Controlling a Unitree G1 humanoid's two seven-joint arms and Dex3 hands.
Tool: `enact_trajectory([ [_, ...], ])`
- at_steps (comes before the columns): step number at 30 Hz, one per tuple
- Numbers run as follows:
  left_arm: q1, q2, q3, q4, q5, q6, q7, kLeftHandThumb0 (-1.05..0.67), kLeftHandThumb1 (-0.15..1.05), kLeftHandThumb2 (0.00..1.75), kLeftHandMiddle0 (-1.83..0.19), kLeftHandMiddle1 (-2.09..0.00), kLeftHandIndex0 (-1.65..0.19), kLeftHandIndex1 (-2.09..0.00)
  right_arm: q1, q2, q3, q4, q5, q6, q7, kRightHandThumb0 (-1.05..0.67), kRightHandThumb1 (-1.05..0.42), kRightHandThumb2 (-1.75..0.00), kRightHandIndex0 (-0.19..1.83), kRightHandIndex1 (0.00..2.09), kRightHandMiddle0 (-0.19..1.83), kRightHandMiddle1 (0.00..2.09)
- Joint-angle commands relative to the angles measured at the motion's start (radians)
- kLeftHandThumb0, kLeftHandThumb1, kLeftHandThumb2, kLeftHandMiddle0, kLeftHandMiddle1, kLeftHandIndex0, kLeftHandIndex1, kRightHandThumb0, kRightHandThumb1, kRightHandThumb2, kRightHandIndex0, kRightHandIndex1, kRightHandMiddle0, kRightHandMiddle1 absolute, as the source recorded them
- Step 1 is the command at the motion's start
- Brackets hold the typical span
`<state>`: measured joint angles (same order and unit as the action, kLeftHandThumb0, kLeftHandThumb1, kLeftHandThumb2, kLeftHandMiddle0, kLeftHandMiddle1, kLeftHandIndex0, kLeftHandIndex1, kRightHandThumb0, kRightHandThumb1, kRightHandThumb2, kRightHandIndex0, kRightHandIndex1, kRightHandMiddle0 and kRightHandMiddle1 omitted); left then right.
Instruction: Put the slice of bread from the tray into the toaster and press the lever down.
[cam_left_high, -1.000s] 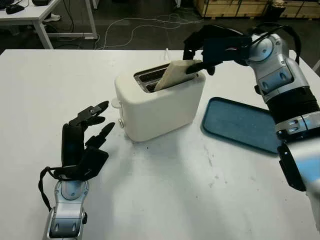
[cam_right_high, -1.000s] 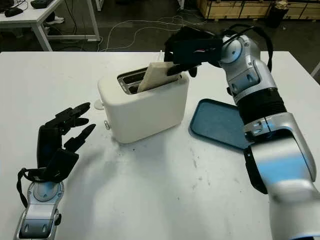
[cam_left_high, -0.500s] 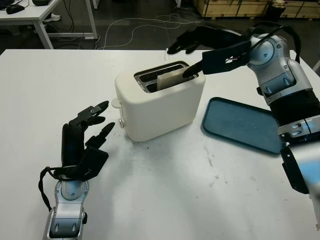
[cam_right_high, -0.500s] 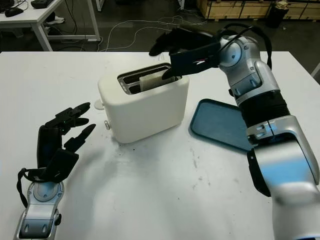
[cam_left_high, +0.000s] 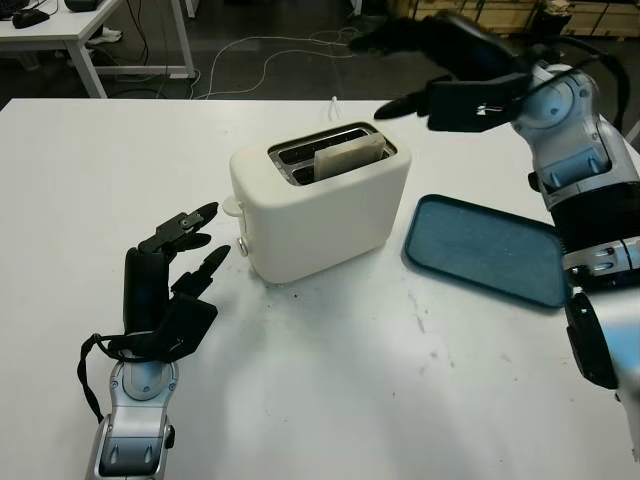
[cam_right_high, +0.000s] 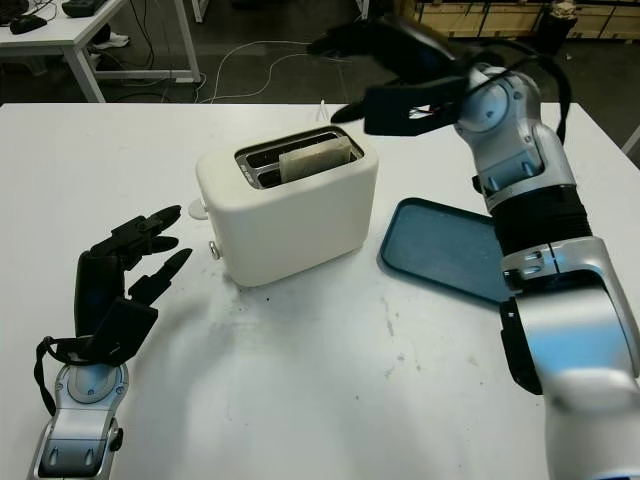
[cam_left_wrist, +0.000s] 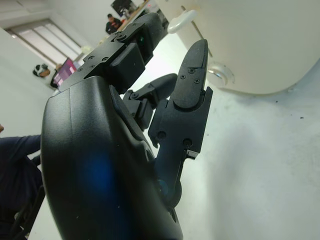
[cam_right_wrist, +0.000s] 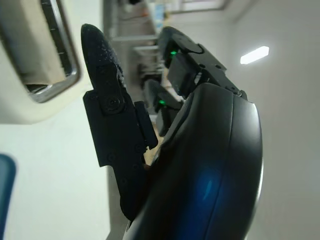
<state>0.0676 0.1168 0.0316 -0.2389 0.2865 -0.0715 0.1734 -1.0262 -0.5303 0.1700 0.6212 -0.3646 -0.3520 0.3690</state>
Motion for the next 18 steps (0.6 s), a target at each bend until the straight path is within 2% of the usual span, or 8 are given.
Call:
enact_trajectory([
  [1,0.0,-0.001,0.007,0.0,0.01,-0.006,0.007,-0.27,0.92,0.15,-0.5,-0.89,-0.82,-0.01,0.054,-0.032,-0.027,-0.031,0.011,-0.05,-0.036,-0.51,-0.92,-0.04,0.7,0.61,0.86,0.14],
  [6,-0.003,0.01,0.009,-0.002,0.022,-0.01,0.007,-0.27,0.92,0.16,-0.52,-0.89,-0.83,-0.02,0.233,-0.062,-0.116,-0.173,0.134,-0.132,-0.017,-0.47,-0.92,-0.05,0.92,0.7,1.01,0.17],
  [10,-0.006,0.016,0.014,-0.014,0.02,-0.003,-0.003,-0.28,0.92,0.16,-0.52,-0.88,-0.83,-0.02,0.394,-0.047,-0.195,-0.238,0.274,-0.123,0.006,-0.47,-0.92,-0.05,1.0,0.79,1.05,0.13],
  [13,-0.01,0.025,0.019,-0.017,0.015,-0.015,-0.009,-0.28,0.92,0.15,-0.53,-0.88,-0.83,-0.01,0.503,-0.029,-0.245,-0.289,0.369,-0.082,0.021,-0.46,-0.92,-0.05,1.01,0.63,1.04,0.05],
  [16,-0.018,0.038,0.023,-0.011,0.016,-0.039,-0.01,-0.28,0.92,0.14,-0.53,-0.88,-0.83,-0.01,0.637,-0.013,-0.277,-0.403,0.389,-0.019,-0.005,-0.5,-0.92,-0.09,1.0,0.43,0.84,0.01],
  [18,-0.024,0.042,0.026,-0.011,0.014,-0.044,-0.013,-0.28,0.92,0.14,-0.54,-0.87,-0.83,-0.01,0.705,-0.003,-0.29,-0.434,0.399,-0.03,-0.002,-0.51,-0.92,-0.13,1.0,0.25,0.49,0.0],
])
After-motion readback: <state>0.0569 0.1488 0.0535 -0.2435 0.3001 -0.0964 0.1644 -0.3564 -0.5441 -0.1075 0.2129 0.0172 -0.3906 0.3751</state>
